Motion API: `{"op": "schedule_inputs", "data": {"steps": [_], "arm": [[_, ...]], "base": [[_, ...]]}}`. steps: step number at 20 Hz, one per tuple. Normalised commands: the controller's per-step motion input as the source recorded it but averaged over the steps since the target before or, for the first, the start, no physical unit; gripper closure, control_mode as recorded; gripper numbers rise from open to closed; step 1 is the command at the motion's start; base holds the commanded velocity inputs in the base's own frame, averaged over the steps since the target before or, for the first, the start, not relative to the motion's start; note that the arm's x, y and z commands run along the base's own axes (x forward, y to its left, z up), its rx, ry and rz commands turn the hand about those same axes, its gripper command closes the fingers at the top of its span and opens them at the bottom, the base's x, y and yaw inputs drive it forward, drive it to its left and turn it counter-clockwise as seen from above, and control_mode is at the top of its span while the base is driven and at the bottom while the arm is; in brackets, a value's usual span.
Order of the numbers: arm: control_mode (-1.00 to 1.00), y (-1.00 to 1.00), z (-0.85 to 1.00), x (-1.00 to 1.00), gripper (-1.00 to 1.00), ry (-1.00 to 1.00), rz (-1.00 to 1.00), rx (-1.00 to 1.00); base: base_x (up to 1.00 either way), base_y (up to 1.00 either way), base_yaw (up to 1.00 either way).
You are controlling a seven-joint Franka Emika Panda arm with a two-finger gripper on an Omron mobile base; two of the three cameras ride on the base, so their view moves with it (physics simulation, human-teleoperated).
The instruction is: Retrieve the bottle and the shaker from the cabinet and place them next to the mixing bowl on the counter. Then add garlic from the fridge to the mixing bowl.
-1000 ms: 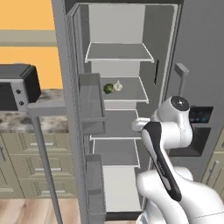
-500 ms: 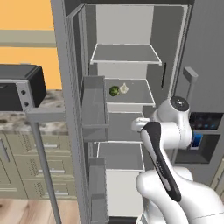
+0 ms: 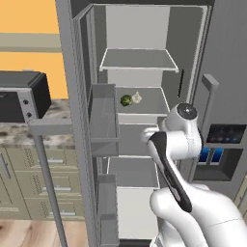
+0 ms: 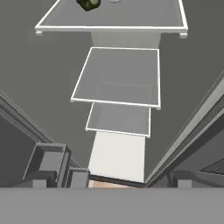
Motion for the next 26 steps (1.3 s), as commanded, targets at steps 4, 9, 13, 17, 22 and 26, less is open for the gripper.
{"op": "schedule_inputs", "data": {"steps": [4,9,13,17,22,26], "arm": [[-1.0,-0.01,0.29,0.04,-1.0,-0.11,-0.1,0.0],[-1.0,-0.22,0.35,0.11,-1.0,-0.11,-0.05,0.02],[-1.0,-0.01,0.22,0.05,-1.0,-0.02,-0.3,0.07],[-1.0,0.0,0.33,0.2,-1.0,-0.1,-0.27,0.07],[-1.0,0.0,0.48,0.36,-1.0,-0.04,-0.17,0.09],[-1.0,0.0,0.37,0.37,-1.0,-0.05,-0.05,0.17]], "base": [[0.0,0.0,0.0],[0.0,0.0,0.0],[0.0,0.0,0.0],[0.0,0.0,0.0],[0.0,0.0,0.0],[0.0,0.0,0.0]]}}
